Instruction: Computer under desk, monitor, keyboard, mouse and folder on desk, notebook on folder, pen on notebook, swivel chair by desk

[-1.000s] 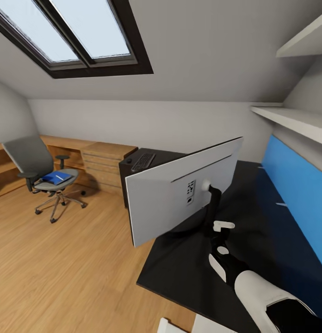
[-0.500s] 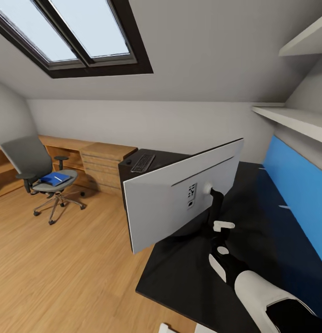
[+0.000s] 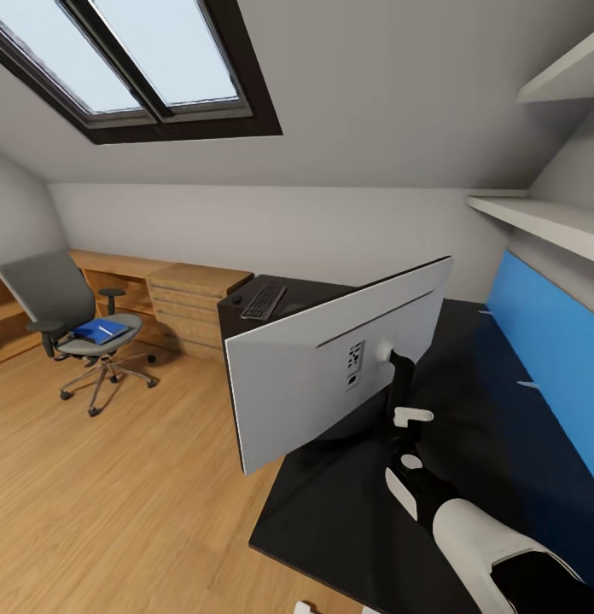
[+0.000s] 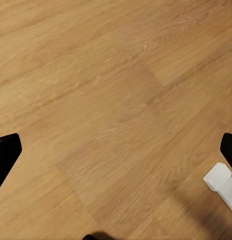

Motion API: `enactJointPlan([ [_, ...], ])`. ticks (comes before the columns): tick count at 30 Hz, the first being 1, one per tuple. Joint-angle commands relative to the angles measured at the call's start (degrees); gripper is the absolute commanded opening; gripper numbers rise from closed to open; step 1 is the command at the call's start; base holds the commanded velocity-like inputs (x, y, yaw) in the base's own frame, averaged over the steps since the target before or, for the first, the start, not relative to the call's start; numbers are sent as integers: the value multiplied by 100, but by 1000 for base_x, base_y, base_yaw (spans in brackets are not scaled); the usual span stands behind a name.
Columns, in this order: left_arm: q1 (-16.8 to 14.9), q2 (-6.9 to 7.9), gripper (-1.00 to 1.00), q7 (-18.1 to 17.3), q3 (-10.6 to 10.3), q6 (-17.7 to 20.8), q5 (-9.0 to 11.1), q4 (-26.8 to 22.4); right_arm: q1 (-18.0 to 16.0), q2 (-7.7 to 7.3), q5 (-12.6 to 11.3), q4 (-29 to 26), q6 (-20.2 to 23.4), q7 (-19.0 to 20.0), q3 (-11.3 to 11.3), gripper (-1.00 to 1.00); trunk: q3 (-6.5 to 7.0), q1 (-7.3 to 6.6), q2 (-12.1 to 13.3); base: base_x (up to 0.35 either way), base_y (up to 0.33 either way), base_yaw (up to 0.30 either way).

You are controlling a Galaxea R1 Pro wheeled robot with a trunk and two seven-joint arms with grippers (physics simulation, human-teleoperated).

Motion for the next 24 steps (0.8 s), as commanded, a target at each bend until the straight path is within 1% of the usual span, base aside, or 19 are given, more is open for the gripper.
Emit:
enactJointPlan([
  [1, -5, -2, 100, -60, 45, 9, 12, 9, -5, -2, -61, 4, -23, -18, 73, -100, -6, 0, -4, 0, 0, 0],
  [16, -5, -2, 100, -60, 45, 9, 12, 9, -5, -18, -62, -12, -36, -18, 62, -100, -6, 0, -4, 0, 0, -4],
  [18, -5, -2, 100, -60, 45, 9, 12, 9, -5, -21, -62, -16, -38, -18, 59, -100, -6, 0, -4, 0, 0, -139],
  [24, -5, -1, 100, -60, 45, 9, 12, 9, -5, -28, -62, -29, -40, -18, 57, -100, -6, 0, -4, 0, 0, -243],
])
